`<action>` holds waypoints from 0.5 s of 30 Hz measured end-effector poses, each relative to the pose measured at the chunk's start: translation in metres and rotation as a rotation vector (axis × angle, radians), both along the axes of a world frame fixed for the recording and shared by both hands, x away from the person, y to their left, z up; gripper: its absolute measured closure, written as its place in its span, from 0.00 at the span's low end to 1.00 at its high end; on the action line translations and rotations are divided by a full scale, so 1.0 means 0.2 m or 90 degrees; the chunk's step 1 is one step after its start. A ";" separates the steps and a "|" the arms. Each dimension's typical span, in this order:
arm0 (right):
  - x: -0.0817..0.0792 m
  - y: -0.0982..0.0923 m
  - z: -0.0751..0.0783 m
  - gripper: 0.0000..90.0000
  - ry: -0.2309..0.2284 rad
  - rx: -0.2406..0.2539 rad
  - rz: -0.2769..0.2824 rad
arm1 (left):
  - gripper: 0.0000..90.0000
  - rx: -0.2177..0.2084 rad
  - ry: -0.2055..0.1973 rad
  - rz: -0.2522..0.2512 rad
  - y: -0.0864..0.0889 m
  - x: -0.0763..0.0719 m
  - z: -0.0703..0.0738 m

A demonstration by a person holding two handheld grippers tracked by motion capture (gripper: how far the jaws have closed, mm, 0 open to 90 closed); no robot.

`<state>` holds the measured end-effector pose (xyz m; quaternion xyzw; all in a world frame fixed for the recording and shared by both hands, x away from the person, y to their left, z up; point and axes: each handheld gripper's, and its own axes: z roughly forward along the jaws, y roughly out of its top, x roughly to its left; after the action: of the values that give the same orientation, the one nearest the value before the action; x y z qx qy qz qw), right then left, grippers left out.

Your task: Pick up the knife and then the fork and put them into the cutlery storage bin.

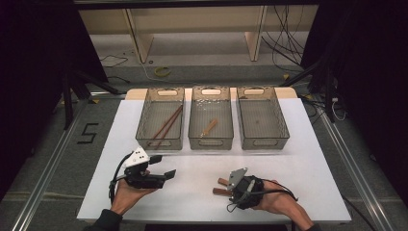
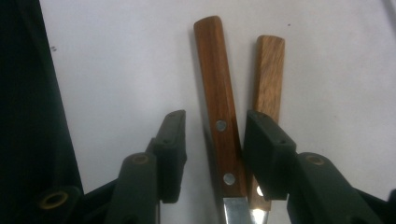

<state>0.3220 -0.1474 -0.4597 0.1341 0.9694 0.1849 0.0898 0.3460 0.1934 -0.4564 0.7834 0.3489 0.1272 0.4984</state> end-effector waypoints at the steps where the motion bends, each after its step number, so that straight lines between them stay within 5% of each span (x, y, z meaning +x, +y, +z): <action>1: 0.00 0.00 0.00 0.68 -0.001 -0.005 0.002 | 0.21 -0.001 0.001 0.000 0.00 0.00 0.00; 15: 0.04 0.02 -0.01 0.80 0.038 -0.030 0.009 | 0.22 -0.001 0.003 -0.003 -0.01 0.00 -0.01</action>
<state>0.3303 -0.1442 -0.4618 0.1310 0.9766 0.1588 0.0627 0.3460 0.1919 -0.4579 0.7840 0.3484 0.1242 0.4986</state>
